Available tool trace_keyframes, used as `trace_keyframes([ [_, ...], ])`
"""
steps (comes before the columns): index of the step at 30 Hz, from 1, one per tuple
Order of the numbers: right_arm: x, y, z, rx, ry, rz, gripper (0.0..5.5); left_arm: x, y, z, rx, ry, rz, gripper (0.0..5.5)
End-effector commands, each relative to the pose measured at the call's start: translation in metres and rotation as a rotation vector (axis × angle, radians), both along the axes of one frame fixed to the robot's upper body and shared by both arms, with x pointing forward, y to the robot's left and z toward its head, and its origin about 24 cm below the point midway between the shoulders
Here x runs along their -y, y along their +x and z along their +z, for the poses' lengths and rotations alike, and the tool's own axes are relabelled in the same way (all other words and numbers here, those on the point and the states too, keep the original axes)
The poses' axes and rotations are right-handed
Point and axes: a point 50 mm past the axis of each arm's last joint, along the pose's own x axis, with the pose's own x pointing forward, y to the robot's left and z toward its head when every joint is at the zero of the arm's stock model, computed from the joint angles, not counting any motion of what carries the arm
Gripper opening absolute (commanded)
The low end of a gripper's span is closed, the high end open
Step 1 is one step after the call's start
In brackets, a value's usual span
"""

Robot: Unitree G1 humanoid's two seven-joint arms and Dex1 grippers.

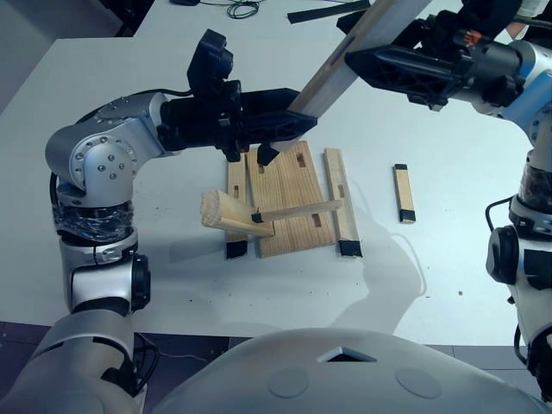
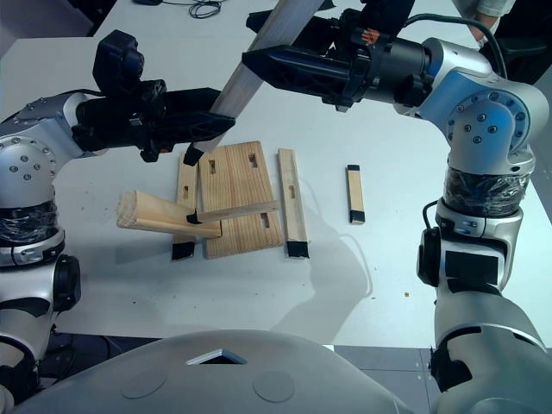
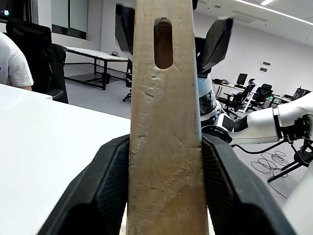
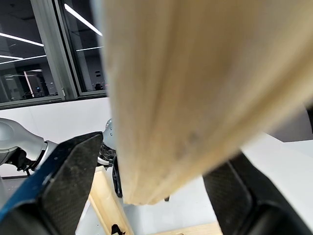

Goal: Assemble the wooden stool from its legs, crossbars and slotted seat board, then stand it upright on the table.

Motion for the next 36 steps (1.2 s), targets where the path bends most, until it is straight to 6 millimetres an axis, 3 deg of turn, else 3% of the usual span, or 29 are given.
trace_keyframes([
  [1, -0.002, -0.002, 0.005, 0.023, -0.017, 0.020, 3.40, 0.000, 0.000, 0.002, 0.020, 0.018, 0.008, 2.01],
  [9, 0.000, -0.004, 0.001, 0.034, -0.056, 0.027, 2.17, -0.004, 0.003, 0.002, 0.032, 0.028, 0.033, 2.01],
  [23, 0.002, -0.005, -0.010, 0.045, -0.122, 0.018, 2.12, -0.005, 0.015, 0.001, 0.042, 0.042, 0.111, 2.01],
  [27, 0.002, -0.001, -0.010, 0.077, -0.124, -0.036, 2.12, -0.005, 0.027, -0.005, 0.047, 0.099, 0.217, 2.01],
  [33, 0.018, 0.011, -0.002, 0.200, -0.167, -0.231, 2.02, -0.026, 0.055, -0.024, 0.106, 0.266, 0.492, 3.19],
  [36, 0.027, 0.011, -0.011, 0.251, -0.242, -0.301, 2.01, -0.046, 0.053, -0.041, 0.141, 0.368, 0.530, 3.42],
])
